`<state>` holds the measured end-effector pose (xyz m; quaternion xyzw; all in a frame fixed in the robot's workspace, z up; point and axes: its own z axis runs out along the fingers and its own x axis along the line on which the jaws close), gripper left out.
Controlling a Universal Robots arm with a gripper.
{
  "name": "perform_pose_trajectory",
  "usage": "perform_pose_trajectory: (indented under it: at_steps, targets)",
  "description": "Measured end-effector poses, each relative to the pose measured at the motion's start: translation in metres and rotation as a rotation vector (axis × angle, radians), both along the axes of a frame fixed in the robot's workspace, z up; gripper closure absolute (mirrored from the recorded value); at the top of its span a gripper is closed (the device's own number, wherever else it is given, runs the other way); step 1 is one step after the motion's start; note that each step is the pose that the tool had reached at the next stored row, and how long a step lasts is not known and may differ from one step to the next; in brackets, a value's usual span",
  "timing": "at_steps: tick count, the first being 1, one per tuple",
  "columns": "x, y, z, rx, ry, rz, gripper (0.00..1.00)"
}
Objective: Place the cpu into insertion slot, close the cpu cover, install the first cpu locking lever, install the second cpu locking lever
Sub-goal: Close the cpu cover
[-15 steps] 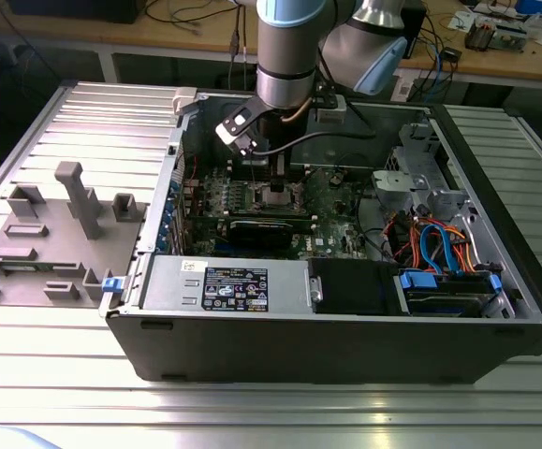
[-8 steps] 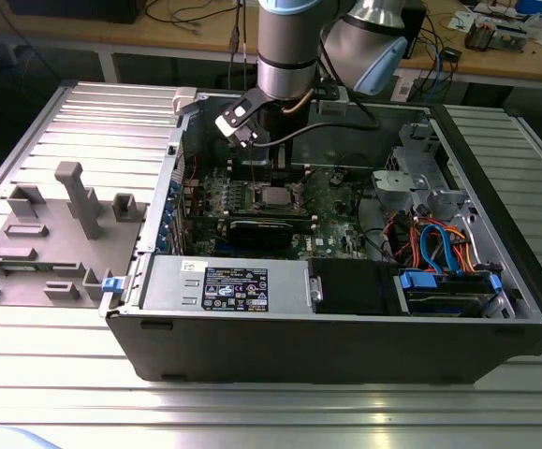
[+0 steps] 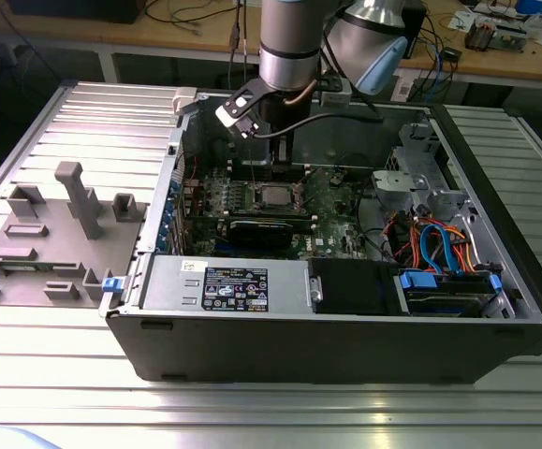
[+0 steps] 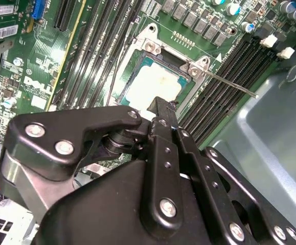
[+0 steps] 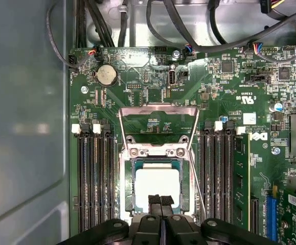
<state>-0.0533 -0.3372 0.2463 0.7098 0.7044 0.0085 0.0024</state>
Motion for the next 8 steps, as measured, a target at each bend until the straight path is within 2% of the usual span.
perform_pose_trajectory:
  at_steps: [8]
  targets:
    - [0.0023, 0.0000, 0.0001, -0.0001, 0.0000, 0.000, 0.89]
